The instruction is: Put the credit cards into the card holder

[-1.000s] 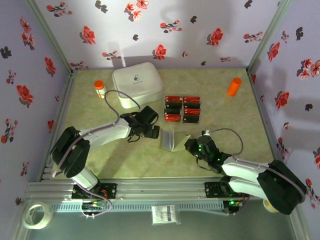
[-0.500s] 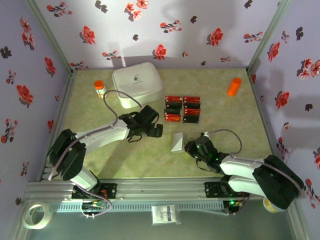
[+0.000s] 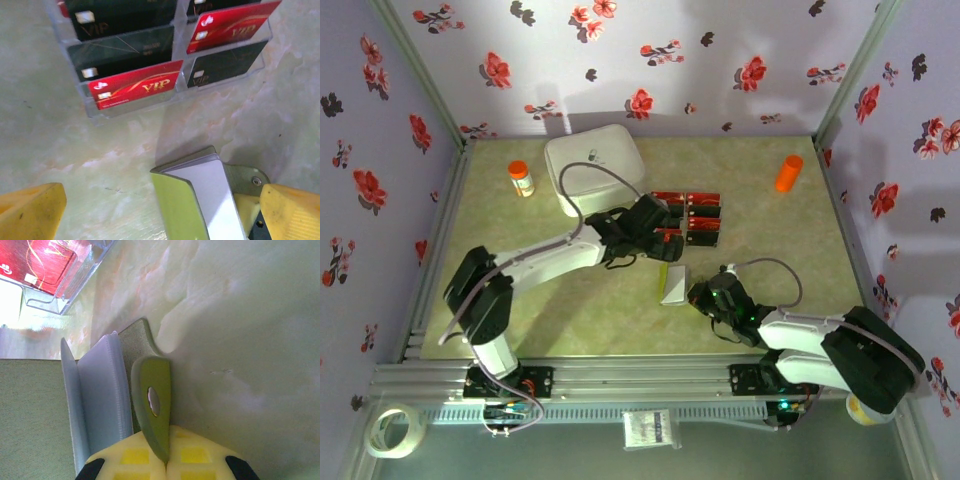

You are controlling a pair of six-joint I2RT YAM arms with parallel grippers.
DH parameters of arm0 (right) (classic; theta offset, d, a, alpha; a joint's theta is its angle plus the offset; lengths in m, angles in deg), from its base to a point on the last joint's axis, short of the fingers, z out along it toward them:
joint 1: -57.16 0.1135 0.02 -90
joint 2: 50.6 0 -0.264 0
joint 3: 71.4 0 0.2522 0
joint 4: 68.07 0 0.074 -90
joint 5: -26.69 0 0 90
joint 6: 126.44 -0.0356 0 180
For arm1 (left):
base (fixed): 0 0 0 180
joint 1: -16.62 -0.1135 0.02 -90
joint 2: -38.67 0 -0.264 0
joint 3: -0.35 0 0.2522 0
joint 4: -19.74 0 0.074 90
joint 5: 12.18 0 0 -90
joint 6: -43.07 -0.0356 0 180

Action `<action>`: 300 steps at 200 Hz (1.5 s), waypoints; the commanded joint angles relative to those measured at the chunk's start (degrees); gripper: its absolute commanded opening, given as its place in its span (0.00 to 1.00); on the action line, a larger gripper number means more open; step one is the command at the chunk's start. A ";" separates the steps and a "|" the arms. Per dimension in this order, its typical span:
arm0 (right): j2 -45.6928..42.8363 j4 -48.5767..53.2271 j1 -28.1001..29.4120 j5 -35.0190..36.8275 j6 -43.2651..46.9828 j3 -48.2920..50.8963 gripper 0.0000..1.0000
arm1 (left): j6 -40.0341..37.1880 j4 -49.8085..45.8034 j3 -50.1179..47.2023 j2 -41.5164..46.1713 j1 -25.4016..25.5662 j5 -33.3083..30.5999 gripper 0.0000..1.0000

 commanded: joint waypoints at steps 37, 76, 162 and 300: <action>-0.75 0.54 0.68 1.60 0.15 -0.43 0.00 | -4.82 -9.87 3.90 -6.11 2.11 -5.79 1.00; -0.15 0.10 0.62 1.35 0.14 -0.47 0.00 | -5.56 -12.59 1.18 -4.35 2.07 -11.02 1.00; 0.86 -0.87 1.46 1.25 -0.29 -0.96 0.00 | -8.66 -17.37 -2.37 -3.58 2.07 -17.77 1.00; 15.12 -13.73 8.25 1.26 -4.04 -5.29 0.00 | -7.53 -17.62 -1.49 -8.92 2.80 -18.31 1.00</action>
